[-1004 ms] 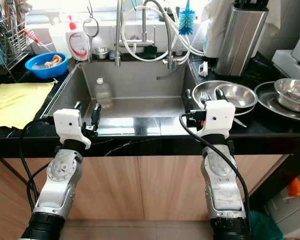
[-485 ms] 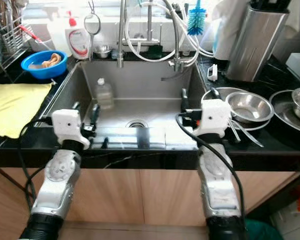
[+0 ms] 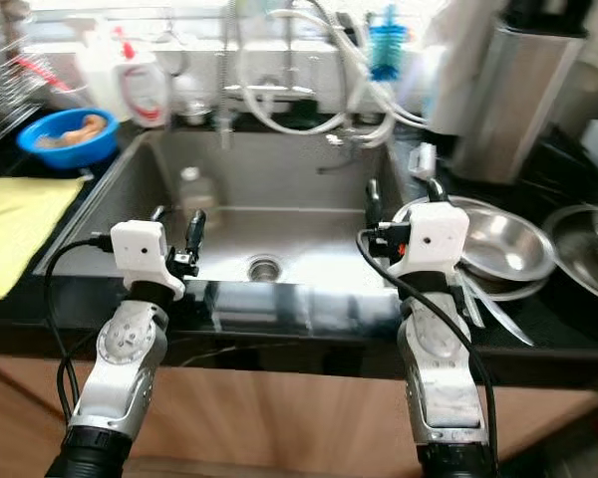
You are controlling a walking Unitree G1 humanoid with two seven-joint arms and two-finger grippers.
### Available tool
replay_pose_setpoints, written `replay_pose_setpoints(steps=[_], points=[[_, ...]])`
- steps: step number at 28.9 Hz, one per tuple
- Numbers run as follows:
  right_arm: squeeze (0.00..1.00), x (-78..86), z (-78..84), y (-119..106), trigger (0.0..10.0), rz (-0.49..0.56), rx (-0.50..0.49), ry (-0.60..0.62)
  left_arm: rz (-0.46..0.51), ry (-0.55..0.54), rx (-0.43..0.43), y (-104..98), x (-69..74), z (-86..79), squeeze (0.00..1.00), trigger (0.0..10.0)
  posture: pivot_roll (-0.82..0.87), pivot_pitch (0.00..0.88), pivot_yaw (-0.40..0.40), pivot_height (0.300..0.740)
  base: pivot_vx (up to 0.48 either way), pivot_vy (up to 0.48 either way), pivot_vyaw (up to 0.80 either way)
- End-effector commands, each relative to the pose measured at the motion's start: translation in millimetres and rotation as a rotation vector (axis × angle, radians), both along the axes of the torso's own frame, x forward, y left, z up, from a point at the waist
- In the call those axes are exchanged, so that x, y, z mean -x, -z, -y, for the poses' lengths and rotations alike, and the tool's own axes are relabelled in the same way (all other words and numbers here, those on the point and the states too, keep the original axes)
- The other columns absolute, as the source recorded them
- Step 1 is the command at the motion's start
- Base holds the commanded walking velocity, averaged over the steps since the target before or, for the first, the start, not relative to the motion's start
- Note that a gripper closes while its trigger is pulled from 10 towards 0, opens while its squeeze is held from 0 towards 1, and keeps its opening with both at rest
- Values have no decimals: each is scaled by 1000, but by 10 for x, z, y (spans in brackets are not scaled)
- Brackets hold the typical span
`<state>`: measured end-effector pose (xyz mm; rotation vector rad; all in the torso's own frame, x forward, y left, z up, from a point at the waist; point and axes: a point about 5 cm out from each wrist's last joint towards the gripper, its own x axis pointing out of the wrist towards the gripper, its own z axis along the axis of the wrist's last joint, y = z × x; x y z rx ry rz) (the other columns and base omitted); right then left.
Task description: Kitchen organization
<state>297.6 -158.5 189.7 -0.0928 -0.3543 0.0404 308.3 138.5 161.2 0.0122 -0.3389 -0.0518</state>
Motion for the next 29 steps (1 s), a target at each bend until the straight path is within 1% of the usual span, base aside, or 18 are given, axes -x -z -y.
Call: replay_pose_setpoints(steps=[1, 7, 10, 12, 14, 18, 29], points=[[0, 37, 10, -61, 10000, 19, 3, -2, -2, 1, 16, 5, 5, 4, 0, 10000, -146, 0, 41, 740, 0, 0, 0], [0, 101, -28, -87, 10000, 21, 9, -16, 1, -1, 16, 4, 8, -18, 0, 10000, -147, 0, 44, 740, 0, 0, 0], [0, 172, 15, 58, 10000, -33, 17, 4, -4, 7, 42, 18, 21, -14, 0, 10000, -146, 0, 44, 740, 0, 0, 0], [0, 188, 40, 101, 10000, -49, 11, 16, -6, 6, 55, 25, 25, -13, 0, 10000, -147, 0, 45, 740, 0, 384, 0], [0, 202, 54, 127, 10000, -60, 11, 22, -5, 8, 47, 25, 29, -8, 0, 10000, -147, 0, 46, 740, 0, 429, 0], [0, 186, 92, 127, 10000, -68, 3, 42, 7, 15, 33, 10, 29, 10, 0, 10000, -147, 0, 46, 740, 0, 78, 0], [0, 163, 83, 98, 10000, -65, 0, 44, -6, 4, 34, 31, 40, -11, 0, 10000, -140, 0, 43, 740, 0, 0, 0]])
